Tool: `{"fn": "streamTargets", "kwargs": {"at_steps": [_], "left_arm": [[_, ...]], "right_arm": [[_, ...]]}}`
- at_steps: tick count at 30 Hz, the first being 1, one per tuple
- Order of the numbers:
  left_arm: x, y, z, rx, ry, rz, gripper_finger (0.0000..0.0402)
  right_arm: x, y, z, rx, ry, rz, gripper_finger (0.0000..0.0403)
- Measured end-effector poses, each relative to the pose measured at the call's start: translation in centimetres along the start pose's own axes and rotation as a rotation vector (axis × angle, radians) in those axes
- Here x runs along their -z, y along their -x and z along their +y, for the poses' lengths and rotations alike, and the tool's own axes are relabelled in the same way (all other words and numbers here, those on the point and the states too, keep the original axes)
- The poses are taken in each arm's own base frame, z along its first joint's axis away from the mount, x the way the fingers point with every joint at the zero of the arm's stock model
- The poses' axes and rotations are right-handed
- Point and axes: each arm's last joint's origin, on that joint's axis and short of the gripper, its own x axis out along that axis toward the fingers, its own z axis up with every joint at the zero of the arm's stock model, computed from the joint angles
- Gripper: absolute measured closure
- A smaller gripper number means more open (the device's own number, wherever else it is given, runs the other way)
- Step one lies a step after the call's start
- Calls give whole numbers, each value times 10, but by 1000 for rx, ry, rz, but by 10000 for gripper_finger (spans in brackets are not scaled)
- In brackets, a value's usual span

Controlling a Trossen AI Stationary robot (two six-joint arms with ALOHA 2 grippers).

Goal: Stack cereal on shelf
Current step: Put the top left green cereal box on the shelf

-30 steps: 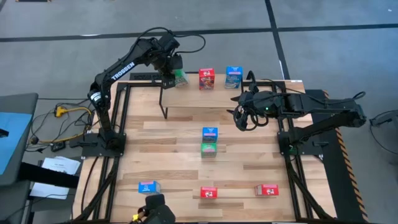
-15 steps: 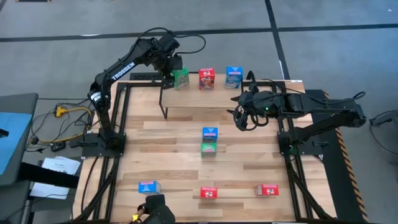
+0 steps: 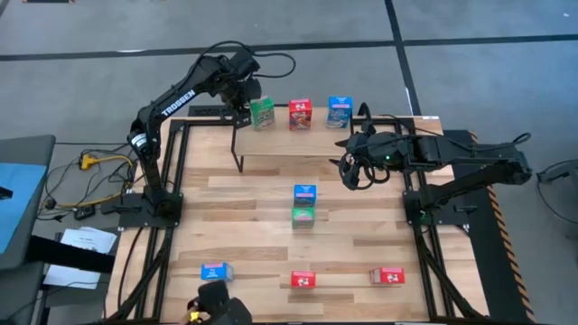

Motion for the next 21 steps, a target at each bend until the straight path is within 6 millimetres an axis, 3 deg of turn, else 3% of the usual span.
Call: {"fn": "streamTargets", "kwargs": {"at_steps": [7, 13, 21], "left_arm": [[1, 3, -16, 50, 103, 60, 150], [-8, 5, -26, 45, 173, 13, 150], [-13, 5, -24, 20, 242, -40, 150]], "right_arm": [[0, 0, 0, 0, 0, 0, 135], [0, 0, 0, 0, 0, 0, 135], [0, 0, 0, 0, 0, 0, 135]]}}
